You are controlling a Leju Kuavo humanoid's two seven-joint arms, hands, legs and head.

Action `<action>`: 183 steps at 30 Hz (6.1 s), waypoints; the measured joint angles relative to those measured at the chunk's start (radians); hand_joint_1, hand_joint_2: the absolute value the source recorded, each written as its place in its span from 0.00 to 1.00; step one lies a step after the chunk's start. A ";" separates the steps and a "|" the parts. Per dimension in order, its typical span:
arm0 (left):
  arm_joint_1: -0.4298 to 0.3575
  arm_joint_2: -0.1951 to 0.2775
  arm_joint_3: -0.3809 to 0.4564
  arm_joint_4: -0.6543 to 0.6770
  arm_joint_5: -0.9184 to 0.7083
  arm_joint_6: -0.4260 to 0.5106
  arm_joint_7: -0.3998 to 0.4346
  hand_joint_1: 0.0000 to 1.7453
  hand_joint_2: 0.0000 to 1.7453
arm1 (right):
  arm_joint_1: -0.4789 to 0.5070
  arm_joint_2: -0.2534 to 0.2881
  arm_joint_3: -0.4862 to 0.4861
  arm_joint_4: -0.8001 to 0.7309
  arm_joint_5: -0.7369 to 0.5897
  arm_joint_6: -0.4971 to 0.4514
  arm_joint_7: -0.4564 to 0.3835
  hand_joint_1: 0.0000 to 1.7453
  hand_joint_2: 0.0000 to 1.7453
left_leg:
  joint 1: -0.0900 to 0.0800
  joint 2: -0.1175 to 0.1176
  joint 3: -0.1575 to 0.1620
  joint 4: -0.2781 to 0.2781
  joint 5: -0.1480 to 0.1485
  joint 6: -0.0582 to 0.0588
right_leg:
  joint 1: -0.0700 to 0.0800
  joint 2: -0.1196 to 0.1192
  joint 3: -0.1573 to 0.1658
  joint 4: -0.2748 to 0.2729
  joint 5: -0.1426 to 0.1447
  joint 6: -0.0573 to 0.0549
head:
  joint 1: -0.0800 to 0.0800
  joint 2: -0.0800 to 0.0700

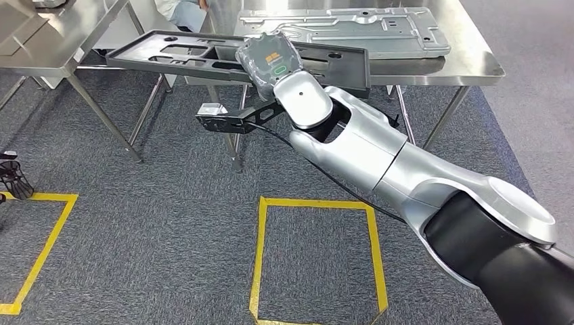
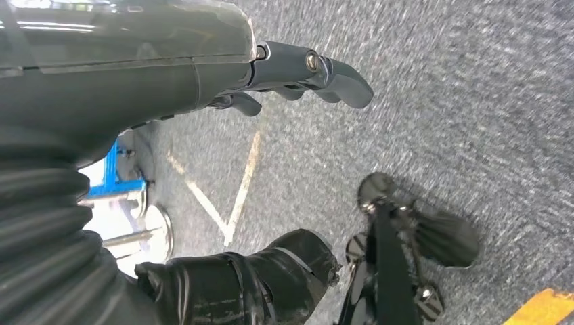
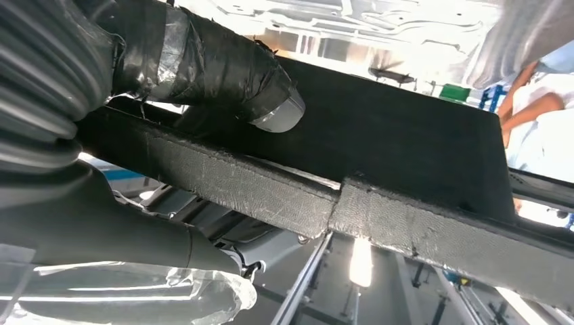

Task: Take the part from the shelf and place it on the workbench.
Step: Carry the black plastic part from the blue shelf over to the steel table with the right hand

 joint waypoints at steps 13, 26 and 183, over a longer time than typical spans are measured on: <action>-0.003 0.001 -0.009 0.000 -0.009 0.014 -0.008 0.00 1.00 | 0.000 -0.048 -0.006 -0.011 0.065 -0.072 0.098 1.00 1.00 | -0.005 0.013 0.145 -0.261 0.083 0.052 | 0.006 -0.004 -0.113 0.237 -0.111 0.046 | 0.009 0.000; -0.004 -0.001 -0.010 0.000 -0.014 0.013 -0.007 0.00 1.00 | 0.005 -0.067 -0.010 -0.028 0.110 -0.060 0.101 1.00 1.00 | -0.006 0.023 0.116 -0.137 -0.016 0.004 | 0.000 -0.013 -0.026 -0.007 0.032 0.008 | 0.003 0.000; -0.002 0.002 -0.012 0.000 -0.005 0.017 0.022 0.00 1.00 | 0.091 -0.037 -0.010 0.049 0.122 -0.044 0.029 1.00 1.00 | -0.004 0.002 0.007 0.020 -0.017 0.003 | -0.004 0.005 -0.001 -0.003 0.016 -0.001 | 0.003 0.000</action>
